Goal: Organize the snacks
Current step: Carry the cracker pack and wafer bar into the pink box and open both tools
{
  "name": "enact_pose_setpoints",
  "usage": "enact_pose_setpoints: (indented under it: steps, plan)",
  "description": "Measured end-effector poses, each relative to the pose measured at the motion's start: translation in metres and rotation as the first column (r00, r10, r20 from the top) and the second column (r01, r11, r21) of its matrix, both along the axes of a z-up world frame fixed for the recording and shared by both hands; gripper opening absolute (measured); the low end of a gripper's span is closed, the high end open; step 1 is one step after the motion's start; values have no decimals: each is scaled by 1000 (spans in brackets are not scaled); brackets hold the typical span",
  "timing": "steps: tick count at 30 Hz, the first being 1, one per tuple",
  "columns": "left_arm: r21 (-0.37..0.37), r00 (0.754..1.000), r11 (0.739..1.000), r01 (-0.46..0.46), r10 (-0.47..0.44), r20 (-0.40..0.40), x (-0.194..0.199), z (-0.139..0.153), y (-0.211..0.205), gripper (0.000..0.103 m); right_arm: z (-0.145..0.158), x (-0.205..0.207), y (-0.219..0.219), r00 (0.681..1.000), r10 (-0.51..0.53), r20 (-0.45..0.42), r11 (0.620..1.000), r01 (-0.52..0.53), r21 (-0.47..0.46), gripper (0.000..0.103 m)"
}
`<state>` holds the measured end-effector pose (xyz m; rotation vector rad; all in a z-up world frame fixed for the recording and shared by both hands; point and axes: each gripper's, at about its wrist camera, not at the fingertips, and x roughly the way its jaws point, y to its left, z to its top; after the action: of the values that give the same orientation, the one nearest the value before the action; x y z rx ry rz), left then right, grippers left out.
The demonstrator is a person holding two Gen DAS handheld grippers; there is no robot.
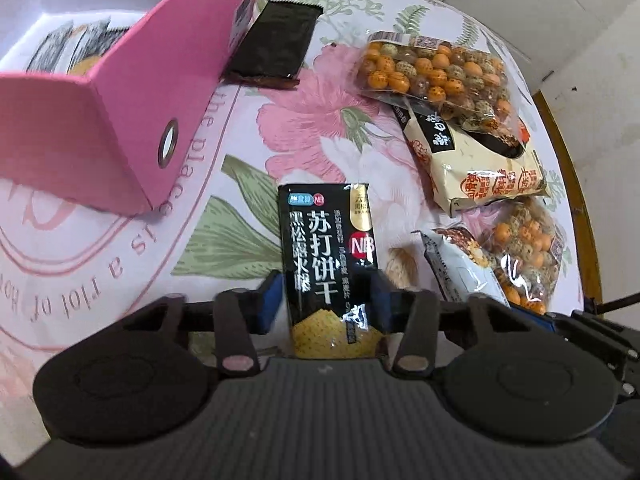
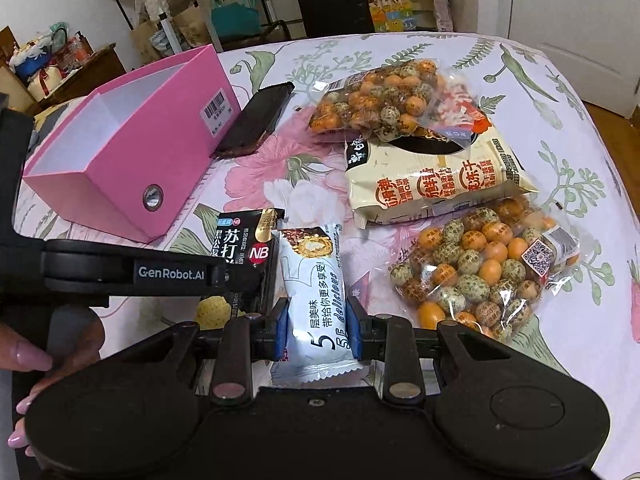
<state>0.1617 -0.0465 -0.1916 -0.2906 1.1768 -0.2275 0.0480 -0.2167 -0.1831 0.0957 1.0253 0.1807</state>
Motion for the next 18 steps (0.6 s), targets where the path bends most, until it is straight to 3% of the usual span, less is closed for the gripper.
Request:
enact_pose_setpoints:
  steps: [3,6,8,9,18]
  plan:
    - [6,1000,1000,3,-3,14,-2,-1,-3,62,2,0,-4,1000,-14,2,1000,14,2,34]
    - [42,999,999,30,-32,33,-5,-2,-8,63,2,0,-8,1000,-30,-2,1000,30,10,34]
    - [78,997,996,52,-56,48,-8,-2,-12,56,0,1,-10,999,-33,-10,999,33,12,34]
    - [90,995,993,72,-77,57,-9,-1,-14,48,-2,1,-10,999,-33,-16,999,33,11,34]
    - [77,993,989,122,-122,-13,-17,13,-6,46,9,-10,1,1000,-4,-14,1000,4,6,34]
